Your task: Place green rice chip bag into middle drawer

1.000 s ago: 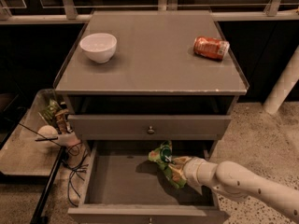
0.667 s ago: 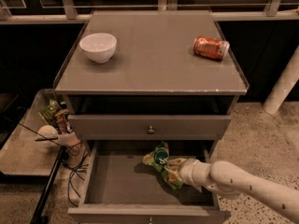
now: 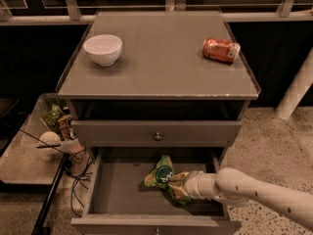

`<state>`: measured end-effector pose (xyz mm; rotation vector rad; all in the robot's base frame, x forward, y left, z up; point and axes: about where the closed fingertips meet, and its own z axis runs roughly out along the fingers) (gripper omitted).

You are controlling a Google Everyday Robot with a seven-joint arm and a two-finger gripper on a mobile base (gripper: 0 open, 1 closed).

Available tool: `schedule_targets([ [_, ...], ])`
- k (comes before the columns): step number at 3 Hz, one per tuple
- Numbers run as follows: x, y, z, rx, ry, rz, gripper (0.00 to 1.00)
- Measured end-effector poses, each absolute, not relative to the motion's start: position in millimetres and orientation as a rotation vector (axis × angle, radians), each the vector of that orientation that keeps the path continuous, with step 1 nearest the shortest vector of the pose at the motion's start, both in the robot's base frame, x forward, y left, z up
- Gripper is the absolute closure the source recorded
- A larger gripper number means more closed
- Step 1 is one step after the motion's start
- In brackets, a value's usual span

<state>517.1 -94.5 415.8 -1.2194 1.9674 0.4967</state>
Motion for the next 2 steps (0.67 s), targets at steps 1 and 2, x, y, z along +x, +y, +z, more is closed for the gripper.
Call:
schedule_targets([
  [1, 517.2, -94.5, 415.9, -1.219, 1.967, 0.496, 0.59],
  [2, 517.2, -94.4, 415.9, -1.219, 1.967, 0.496, 0.34],
])
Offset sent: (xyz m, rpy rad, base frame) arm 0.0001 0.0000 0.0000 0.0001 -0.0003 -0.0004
